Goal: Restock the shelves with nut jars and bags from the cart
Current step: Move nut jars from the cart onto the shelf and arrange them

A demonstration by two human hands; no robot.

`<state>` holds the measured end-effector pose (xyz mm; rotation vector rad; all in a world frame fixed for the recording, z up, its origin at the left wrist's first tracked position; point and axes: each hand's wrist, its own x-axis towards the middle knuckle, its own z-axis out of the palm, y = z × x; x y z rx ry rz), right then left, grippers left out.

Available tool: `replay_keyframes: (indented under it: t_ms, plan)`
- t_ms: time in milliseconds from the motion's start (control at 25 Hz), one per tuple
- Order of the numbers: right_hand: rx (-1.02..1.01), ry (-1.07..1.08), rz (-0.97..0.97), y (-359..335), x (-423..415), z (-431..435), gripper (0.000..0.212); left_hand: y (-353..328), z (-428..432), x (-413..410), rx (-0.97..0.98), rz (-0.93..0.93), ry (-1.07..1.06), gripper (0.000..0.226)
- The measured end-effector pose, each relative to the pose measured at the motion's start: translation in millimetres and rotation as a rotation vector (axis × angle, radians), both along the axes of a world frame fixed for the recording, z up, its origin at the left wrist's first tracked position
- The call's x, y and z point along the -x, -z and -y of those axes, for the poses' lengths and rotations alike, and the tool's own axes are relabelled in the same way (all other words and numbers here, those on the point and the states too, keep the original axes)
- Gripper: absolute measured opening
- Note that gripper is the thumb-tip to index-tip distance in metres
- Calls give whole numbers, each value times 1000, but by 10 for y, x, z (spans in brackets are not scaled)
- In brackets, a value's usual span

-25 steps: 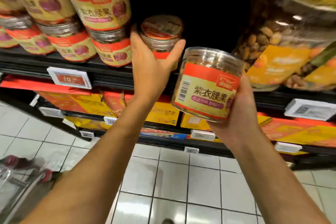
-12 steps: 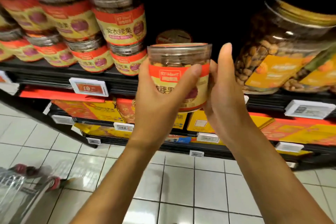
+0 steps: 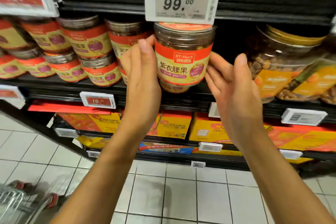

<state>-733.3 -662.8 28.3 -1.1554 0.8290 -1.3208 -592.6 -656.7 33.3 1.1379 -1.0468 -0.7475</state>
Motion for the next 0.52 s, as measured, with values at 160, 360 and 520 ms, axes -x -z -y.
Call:
replay_keyframes:
  t_ms: [160, 360, 520]
  plan:
    - [-16, 31, -45, 86, -109, 398, 49, 41, 240, -40, -114, 25, 3, 62]
    - [-92, 24, -285, 295, -128, 684, 56, 268, 258, -115, -108, 91, 101, 61]
    - [-62, 44, -186, 369, -130, 647, 49, 354, 209, -108, -81, 80, 133, 55]
